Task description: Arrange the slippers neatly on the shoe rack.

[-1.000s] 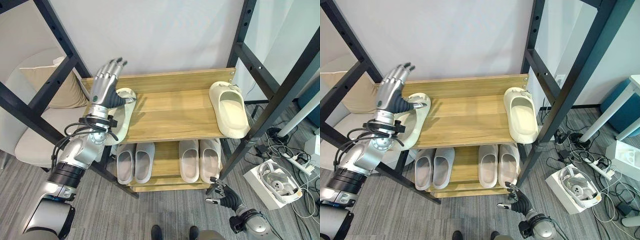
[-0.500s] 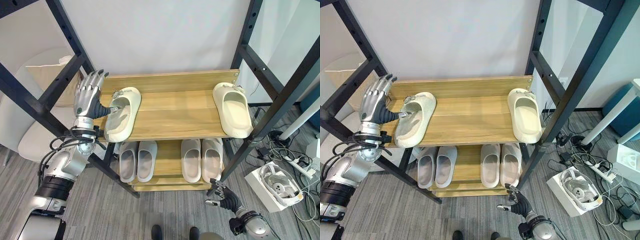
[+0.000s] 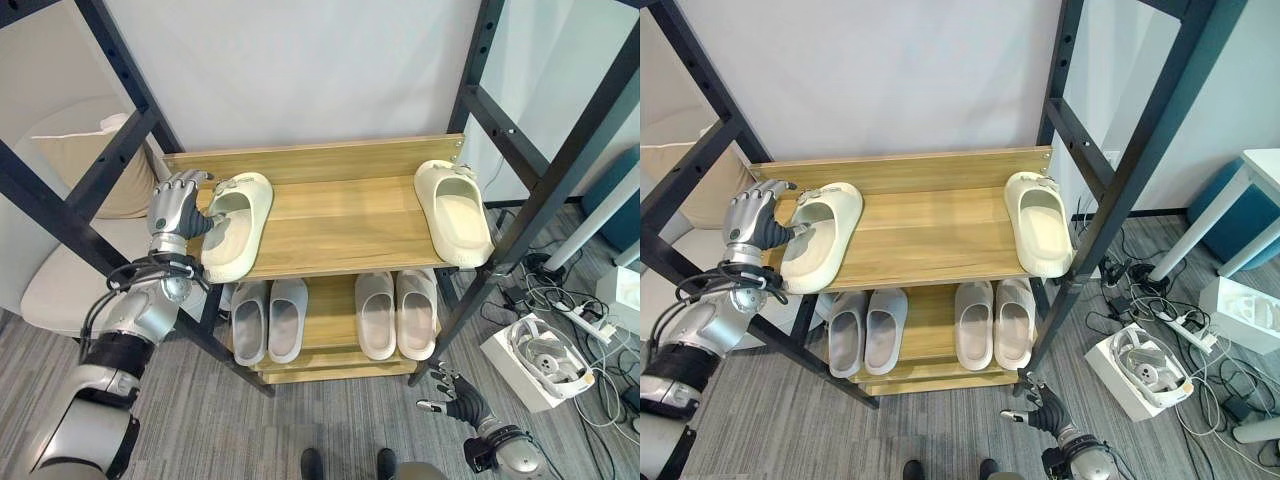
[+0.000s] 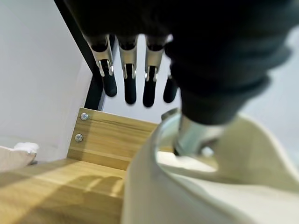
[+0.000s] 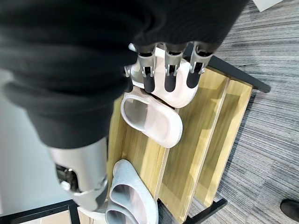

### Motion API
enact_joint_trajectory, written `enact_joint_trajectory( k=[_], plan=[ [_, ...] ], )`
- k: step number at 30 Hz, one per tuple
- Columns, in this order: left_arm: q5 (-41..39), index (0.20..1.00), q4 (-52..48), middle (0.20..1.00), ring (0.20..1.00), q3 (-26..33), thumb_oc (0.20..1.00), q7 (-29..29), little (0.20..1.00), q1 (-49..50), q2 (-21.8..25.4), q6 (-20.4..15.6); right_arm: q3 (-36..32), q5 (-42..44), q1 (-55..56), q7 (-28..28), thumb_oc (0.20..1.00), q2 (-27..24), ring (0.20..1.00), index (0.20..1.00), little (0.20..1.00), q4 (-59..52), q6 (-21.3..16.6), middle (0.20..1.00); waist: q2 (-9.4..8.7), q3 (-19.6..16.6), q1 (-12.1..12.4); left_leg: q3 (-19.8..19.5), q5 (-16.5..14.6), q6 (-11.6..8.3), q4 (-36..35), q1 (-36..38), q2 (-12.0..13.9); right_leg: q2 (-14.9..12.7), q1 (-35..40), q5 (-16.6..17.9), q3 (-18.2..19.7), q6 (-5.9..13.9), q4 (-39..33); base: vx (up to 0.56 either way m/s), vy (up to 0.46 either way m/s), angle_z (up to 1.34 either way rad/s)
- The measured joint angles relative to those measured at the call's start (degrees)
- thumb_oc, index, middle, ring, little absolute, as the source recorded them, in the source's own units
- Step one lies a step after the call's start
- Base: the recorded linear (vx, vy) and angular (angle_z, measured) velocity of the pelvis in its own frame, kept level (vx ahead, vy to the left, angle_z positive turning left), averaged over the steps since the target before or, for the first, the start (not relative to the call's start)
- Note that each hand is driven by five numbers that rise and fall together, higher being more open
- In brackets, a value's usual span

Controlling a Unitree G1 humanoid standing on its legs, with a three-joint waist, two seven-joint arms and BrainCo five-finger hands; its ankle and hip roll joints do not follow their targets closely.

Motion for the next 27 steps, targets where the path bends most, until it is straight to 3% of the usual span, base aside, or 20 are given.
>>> enact_joint_trajectory(
  k=[7, 16, 23, 27],
  plan=[
    [0.05, 0.200, 3.14, 0.200, 0.200, -5.11, 0.200, -0.17, 0.200, -2.93, 3.08, 0.99, 0.08, 0.02, 1.23, 0.12, 1.000, -0.11, 1.000, 1.000, 1.000, -0.10, 0.01, 1.000, -0.79, -0.21, -0.33, 1.21, 0.17, -0.03, 0.00, -0.37, 0.03, -0.12, -0.83, 0.47, 0.38, -0.37, -0.04, 0.02, -0.004, -0.08],
    [0.15, 0.200, 4.65, 0.200, 0.200, -7.91, 0.200, -0.60, 0.200, -5.34, 3.05, 1.97, 0.13, 1.15, 2.04, 0.24, 1.000, -0.12, 1.000, 1.000, 1.000, -1.77, -0.08, 1.000, -1.24, -0.21, -0.22, 1.27, 0.24, 0.01, 0.00, -0.39, -0.02, -0.19, -0.81, 0.76, 0.36, -0.01, -0.10, 0.00, -0.004, 0.00],
    [-0.27, 0.200, -0.84, 0.200, 0.200, -7.49, 0.200, -1.10, 0.200, -7.90, -0.17, 2.66, 0.06, 1.16, 1.94, 0.12, 1.000, 0.01, 1.000, 1.000, 1.000, -1.75, -0.05, 1.000, -1.83, -0.17, -0.34, 1.31, 0.55, 0.43, 0.01, -0.35, -0.11, -0.30, -0.69, 1.19, 0.36, 0.50, -0.21, -0.01, -0.010, 0.00],
    [-0.21, 0.200, -0.99, 0.200, 0.200, -11.76, 0.200, -2.73, 0.200, -12.50, -1.19, 2.74, 0.06, 1.17, 1.06, 0.00, 1.000, 0.12, 1.000, 1.000, 1.000, -1.76, -0.02, 1.000, -1.63, -0.14, -0.89, 1.38, 0.61, 0.35, 0.01, 0.07, -0.10, -0.29, -0.25, 1.37, 0.40, 0.46, -0.33, -0.02, -0.021, 0.00]
  ],
)
